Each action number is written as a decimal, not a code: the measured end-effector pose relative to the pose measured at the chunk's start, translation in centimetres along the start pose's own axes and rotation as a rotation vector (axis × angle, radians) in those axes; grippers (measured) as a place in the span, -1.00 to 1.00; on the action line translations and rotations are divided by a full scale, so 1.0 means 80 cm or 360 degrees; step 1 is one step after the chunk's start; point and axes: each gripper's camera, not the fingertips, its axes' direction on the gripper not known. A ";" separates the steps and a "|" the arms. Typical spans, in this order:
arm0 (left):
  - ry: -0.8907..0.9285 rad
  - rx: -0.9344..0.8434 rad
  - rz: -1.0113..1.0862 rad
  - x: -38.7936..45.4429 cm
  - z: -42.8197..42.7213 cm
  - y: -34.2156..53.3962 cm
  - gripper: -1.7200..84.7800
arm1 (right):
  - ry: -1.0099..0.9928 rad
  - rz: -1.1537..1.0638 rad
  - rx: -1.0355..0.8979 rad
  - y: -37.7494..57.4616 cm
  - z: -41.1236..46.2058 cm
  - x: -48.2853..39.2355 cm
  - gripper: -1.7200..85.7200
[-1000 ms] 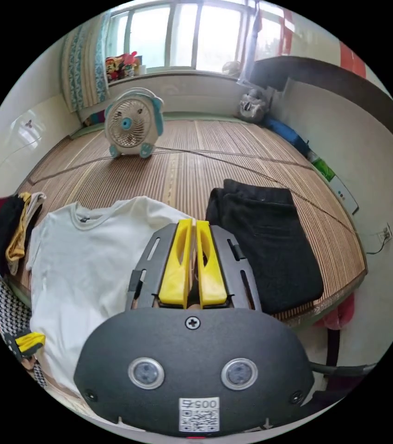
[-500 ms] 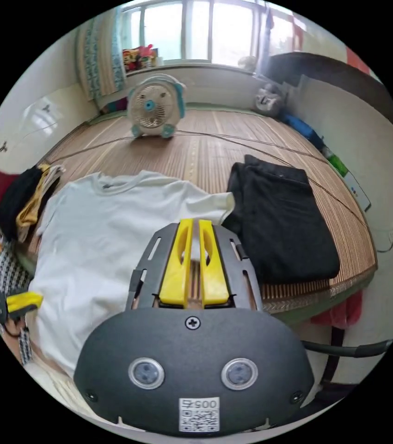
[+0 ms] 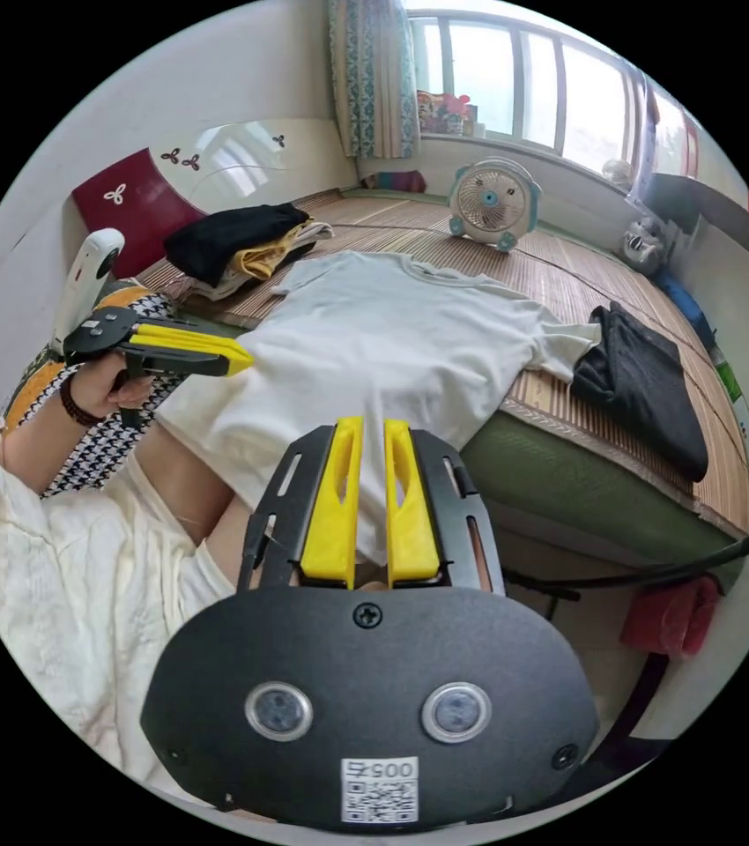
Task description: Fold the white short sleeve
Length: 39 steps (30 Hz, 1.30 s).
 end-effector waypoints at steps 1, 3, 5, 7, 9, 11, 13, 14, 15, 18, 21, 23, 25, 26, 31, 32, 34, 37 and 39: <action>0.0020 0.0008 0.0036 0.009 -0.007 0.009 -0.93 | -0.0049 0.0009 0.0003 0.011 -0.007 -0.007 -0.87; 0.0062 0.0026 0.0072 0.020 -0.017 0.024 -0.90 | -0.0141 0.0002 -0.0034 0.027 -0.012 -0.014 -0.87; 0.0116 0.0041 0.0107 0.031 -0.025 0.038 -0.87 | -0.0202 -0.0008 -0.0079 0.046 -0.016 -0.024 -0.86; 0.0164 0.0046 0.0178 0.047 -0.032 0.055 -0.85 | -0.0211 -0.0032 -0.0089 0.057 -0.020 -0.032 -0.85; 0.0180 0.0065 0.0228 0.059 -0.036 0.066 -0.82 | -0.0188 -0.0047 -0.0081 0.066 -0.026 -0.039 -0.84; 0.0203 0.0077 0.0260 0.069 -0.038 0.075 -0.79 | -0.0190 -0.0072 -0.0087 0.074 -0.029 -0.046 -0.84; 0.0204 0.0065 0.0281 0.079 -0.037 0.083 -0.77 | -0.0162 -0.0095 -0.0091 0.078 -0.030 -0.052 -0.85; 0.0194 0.0051 0.0281 0.082 -0.036 0.084 -0.76 | -0.0137 -0.0114 -0.0103 0.080 -0.030 -0.056 -0.86; 0.0172 0.0030 0.0287 0.086 -0.034 0.086 -0.76 | -0.0126 -0.0124 -0.0110 0.081 -0.029 -0.058 -0.86; 0.0122 0.0017 0.0293 0.096 -0.033 0.092 -0.76 | -0.0082 -0.0151 -0.0156 0.087 -0.023 -0.066 -0.88; 0.0097 -0.0008 0.0292 0.103 -0.030 0.098 -0.76 | -0.0040 -0.0166 -0.0152 0.092 -0.027 -0.074 -0.93; 0.0087 -0.0022 0.0284 0.107 -0.027 0.102 -0.76 | 0.0006 -0.0181 -0.0138 0.096 -0.034 -0.080 -0.98; 0.0095 -0.0038 0.0271 0.112 -0.023 0.108 -0.77 | 0.0042 -0.0169 -0.0145 0.100 -0.038 -0.080 -0.99; 0.0095 -0.0040 0.0269 0.113 -0.022 0.109 -0.77 | 0.0059 -0.0159 -0.0132 0.102 -0.043 -0.080 -1.00; 0.0020 -0.0036 0.0289 0.131 -0.017 0.119 -0.76 | 0.0038 -0.0083 -0.0063 0.110 -0.067 -0.074 -1.00; 0.0010 -0.0032 0.0295 0.134 -0.017 0.120 -0.76 | 0.0026 -0.0063 -0.0053 0.112 -0.070 -0.072 -1.00; 0.0008 -0.0023 0.0331 0.145 -0.017 0.122 -0.76 | 0.0012 -0.0040 -0.0048 0.114 -0.072 -0.070 -1.00; -0.0002 0.0032 0.0375 0.160 -0.021 0.124 -0.76 | 0.0005 -0.0029 -0.0036 0.115 -0.076 -0.072 -1.00; -0.0025 0.0074 0.0394 0.169 -0.023 0.124 -0.76 | 0.0001 -0.0030 -0.0026 0.115 -0.081 -0.074 -1.00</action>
